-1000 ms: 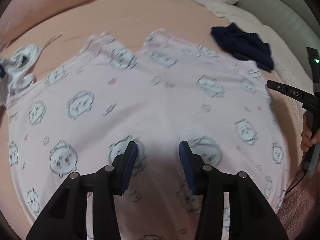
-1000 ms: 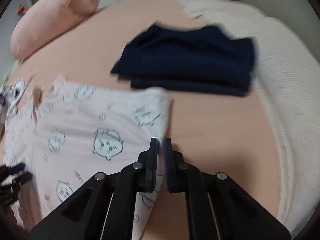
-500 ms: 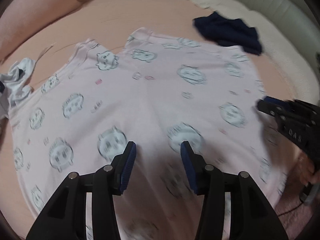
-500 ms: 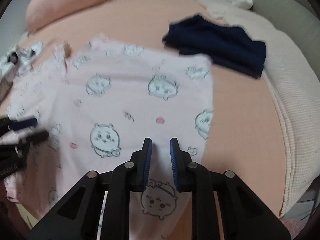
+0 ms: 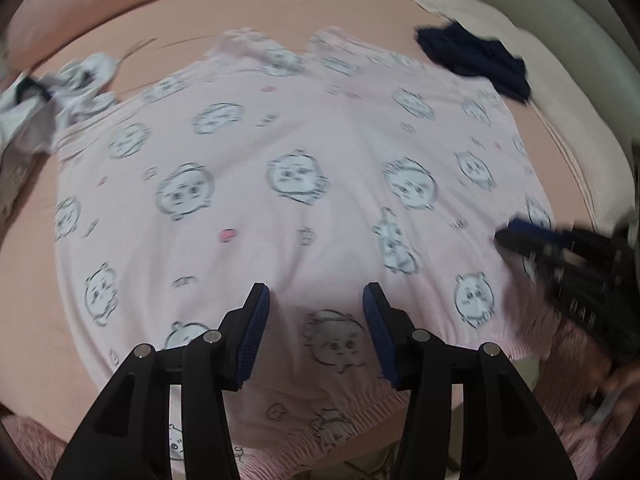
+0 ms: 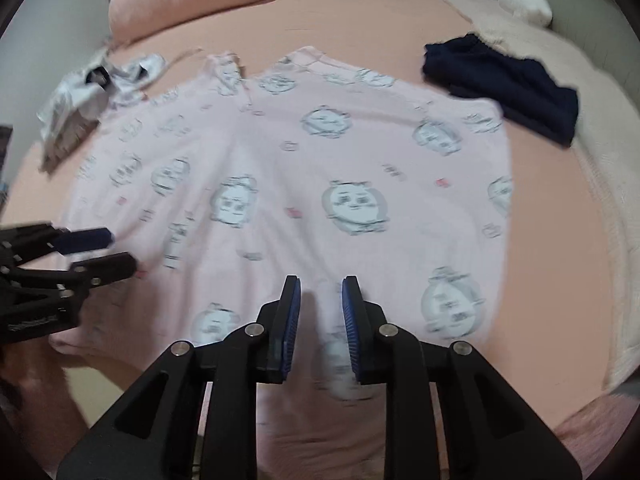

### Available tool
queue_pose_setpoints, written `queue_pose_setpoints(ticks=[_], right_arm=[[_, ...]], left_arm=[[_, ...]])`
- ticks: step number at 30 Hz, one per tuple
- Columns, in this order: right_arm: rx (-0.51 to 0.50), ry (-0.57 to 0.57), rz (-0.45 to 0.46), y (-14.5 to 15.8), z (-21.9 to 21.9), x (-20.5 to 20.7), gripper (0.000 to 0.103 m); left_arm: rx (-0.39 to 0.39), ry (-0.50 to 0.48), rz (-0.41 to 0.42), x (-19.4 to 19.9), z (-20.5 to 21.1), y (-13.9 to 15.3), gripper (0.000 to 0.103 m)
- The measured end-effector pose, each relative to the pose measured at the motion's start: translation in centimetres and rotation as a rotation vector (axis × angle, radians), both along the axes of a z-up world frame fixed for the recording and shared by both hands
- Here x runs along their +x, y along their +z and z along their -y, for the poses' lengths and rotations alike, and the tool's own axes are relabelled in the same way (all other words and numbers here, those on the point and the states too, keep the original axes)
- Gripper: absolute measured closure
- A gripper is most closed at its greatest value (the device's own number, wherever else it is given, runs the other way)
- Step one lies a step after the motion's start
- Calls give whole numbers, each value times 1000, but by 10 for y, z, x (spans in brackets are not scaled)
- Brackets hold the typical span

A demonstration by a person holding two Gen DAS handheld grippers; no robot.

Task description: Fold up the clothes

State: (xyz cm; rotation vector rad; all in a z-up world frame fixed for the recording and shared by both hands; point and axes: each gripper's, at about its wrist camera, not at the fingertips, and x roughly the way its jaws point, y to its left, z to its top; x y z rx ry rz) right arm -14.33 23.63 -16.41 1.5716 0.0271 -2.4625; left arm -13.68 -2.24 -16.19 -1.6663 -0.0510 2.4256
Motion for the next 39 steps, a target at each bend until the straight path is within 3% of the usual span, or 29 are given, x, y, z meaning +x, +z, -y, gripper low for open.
queue_pose_setpoints(ticks=[5,10,13,16,21,27,31,34,37,39], right_arm=[[-8,13,40,-12,16,8,82],[21,34,56,-17,28,21,82],[39,46,65,-20,35,30,81],[38,48,75,-22,29,48,81],[5,49,6,-1,26,59,81],[23,34,18,-9,20,69,82],[36,21,55,-22,9,81,82],[14,4,45,-16,2,90,81],[10,-20,19,-12,-1,88,81],[13,-37,2,-10,-3,86,81]], left_arm=[[-37,49,54,10,19,-11,52],[-10,72,25,30,36,-8,52],[-68,71,88,37,41,-16,52],[-24,87,127,54,59,-11,52],[12,126,50,74,77,1,52],[-87,102,91,93,76,-16,53],[-59,103,121,109,83,-15,52],[7,108,94,115,88,-7,52],[25,129,60,112,89,-4,52],[-29,127,90,111,86,-13,52]])
